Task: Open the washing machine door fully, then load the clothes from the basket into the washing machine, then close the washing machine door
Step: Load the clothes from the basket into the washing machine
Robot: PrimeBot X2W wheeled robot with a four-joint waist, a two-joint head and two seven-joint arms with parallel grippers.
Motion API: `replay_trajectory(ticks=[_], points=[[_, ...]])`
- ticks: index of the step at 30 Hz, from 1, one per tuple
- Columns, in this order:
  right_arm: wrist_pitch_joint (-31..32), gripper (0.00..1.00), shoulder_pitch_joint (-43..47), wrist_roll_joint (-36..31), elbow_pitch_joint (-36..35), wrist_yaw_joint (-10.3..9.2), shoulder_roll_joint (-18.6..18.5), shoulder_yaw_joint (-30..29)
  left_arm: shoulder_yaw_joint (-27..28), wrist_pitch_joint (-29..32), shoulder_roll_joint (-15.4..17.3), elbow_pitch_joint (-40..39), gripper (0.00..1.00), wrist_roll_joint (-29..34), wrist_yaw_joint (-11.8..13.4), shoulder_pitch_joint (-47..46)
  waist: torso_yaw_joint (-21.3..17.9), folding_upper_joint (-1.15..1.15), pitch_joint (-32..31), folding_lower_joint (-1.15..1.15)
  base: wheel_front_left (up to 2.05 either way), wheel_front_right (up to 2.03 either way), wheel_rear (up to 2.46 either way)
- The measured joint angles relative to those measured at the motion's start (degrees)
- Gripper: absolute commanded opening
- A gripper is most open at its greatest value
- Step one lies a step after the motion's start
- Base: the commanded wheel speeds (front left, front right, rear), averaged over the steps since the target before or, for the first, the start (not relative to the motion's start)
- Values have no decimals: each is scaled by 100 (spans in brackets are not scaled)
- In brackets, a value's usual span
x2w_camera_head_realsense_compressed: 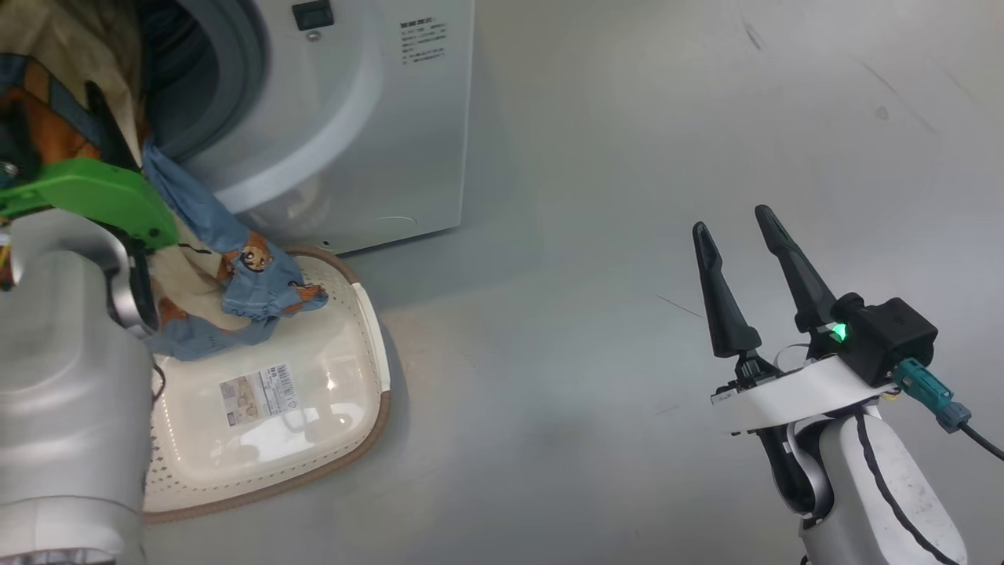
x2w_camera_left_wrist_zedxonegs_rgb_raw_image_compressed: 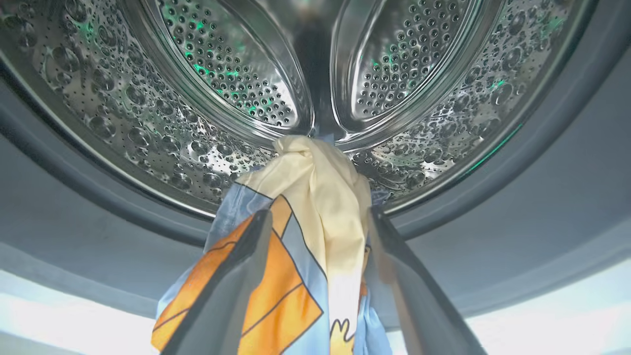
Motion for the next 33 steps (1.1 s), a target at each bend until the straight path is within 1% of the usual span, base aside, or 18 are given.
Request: replay_trajectory(ticks=[5, 11, 19, 23, 30, 33], points=[[0, 100, 4, -20, -31, 0, -68, -67, -37, -56, -331, -20, 100, -116, -105, 320, 278, 0, -77, 0, 0, 0, 0], [0, 100, 4, -104, -102, 0, -218, -169, -132, -146, -579, -188, 100, -198, -339, 683, 621, 0, -106, 0, 0, 0, 0], [0, 100, -1, -159, -132, 0, -266, -214, -147, -154, -593, -453, 100, -314, -515, 1466, 994, 0, -118, 0, 0, 0, 0], [0, 100, -1, -159, -131, 0, -268, -205, -145, -153, -597, -780, 100, -336, -603, 1781, 1117, 0, -140, 0, 0, 0, 0], [0, 100, 2, -159, -127, 0, -268, -148, -100, -154, -604, -1438, 100, -400, -659, 2252, 1192, 0, -178, 0, 0, 0, 0], [0, 100, 4, -159, -129, 0, -263, -177, -97, -154, -612, -1666, 100, -521, -704, 2508, 1198, 0, -172, 0, 0, 0, 0]])
